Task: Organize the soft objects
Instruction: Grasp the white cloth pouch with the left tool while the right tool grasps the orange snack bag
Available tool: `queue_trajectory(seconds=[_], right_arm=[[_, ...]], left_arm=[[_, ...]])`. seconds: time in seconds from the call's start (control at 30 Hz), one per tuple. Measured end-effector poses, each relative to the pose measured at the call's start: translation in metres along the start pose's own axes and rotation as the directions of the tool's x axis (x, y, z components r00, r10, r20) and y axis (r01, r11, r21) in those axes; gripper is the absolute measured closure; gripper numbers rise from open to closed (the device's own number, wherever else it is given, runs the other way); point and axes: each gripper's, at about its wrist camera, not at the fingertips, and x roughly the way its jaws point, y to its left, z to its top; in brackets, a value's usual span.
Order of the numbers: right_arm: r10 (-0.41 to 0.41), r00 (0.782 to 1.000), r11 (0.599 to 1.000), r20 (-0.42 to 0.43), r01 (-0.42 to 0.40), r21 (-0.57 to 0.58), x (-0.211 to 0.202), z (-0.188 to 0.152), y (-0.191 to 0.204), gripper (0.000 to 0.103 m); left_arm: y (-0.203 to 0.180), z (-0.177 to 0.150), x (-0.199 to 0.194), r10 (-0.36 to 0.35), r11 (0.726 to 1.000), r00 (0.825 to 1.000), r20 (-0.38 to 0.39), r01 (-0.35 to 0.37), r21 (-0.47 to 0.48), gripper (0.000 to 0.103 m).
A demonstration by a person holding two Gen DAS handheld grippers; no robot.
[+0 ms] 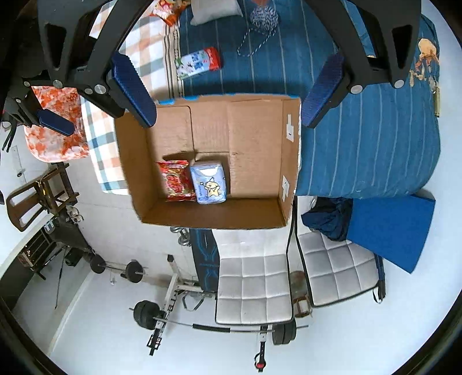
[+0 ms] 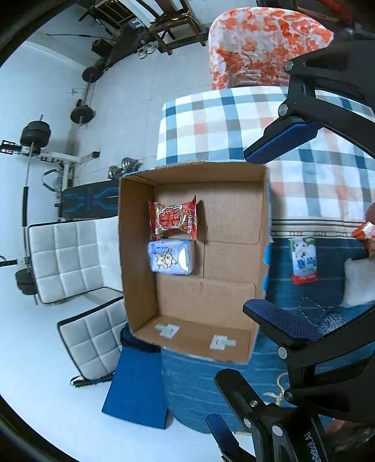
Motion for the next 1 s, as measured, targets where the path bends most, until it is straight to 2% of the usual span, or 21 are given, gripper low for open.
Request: queue_trajectory(seconds=[0.17, 0.3, 0.43, 0.5, 0.57, 0.67, 0.73, 0.77, 0.87, 1.0], right_arm=[[0.05, 0.998, 0.999, 0.031, -0.05, -0.002, -0.048, -0.024, 0.002, 0.007], [0.079, 0.997, 0.997, 0.019, -0.079, 0.009, -0.069, -0.056, -0.004, 0.007], [0.089, 0.994, 0.996, -0.059, -0.087, 0.031, -0.06, -0.104, -0.015, 0.007], [0.097, 0.986, 0.995, -0.139, -0.093, 0.036, -0.041, -0.134, -0.019, 0.007], [0.092, 0.968, 0.995, -0.233, -0.082, 0.05, -0.014, -0.165, -0.025, 0.006], [0.075, 0.937, 0.995, -0.342, -0.048, 0.088, 0.031, -0.2, -0.036, 0.007], [0.113, 0.903, 0.986, -0.416, -0.05, 0.158, 0.063, -0.223, -0.046, 0.007], [0.142, 0.879, 0.976, -0.456, -0.048, 0.213, 0.081, -0.236, -0.053, 0.007], [0.215, 0.837, 0.941, -0.503, -0.04, 0.336, 0.116, -0.259, -0.065, 0.007], [0.292, 0.813, 0.898, -0.503, -0.053, 0.437, 0.144, -0.277, -0.065, 0.018]], left_arm=[[-0.013, -0.021, -0.041, -0.015, 1.0, 0.999, 0.035, 0.015, 0.022, 0.0], [-0.021, -0.052, -0.055, -0.011, 0.999, 1.0, 0.017, 0.011, 0.04, 0.0], [-0.025, -0.099, -0.042, -0.004, 0.999, 0.997, -0.072, 0.007, 0.042, 0.0], [-0.023, -0.123, -0.025, -0.002, 1.0, 0.991, -0.134, 0.005, 0.024, 0.0], [-0.021, -0.146, -0.009, -0.009, 1.0, 0.98, -0.199, 0.008, -0.005, 0.0], [-0.013, -0.181, 0.025, -0.001, 0.998, 0.954, -0.299, -0.018, -0.06, 0.0], [-0.008, -0.195, 0.045, 0.007, 0.996, 0.939, -0.345, -0.038, -0.086, 0.0], [-0.005, -0.204, 0.058, -0.008, 0.993, 0.926, -0.377, -0.038, -0.116, 0.0], [0.004, -0.227, 0.086, -0.023, 0.981, 0.899, -0.437, -0.063, -0.183, 0.0], [0.01, -0.249, 0.112, -0.059, 0.964, 0.87, -0.49, -0.078, -0.255, 0.0]])
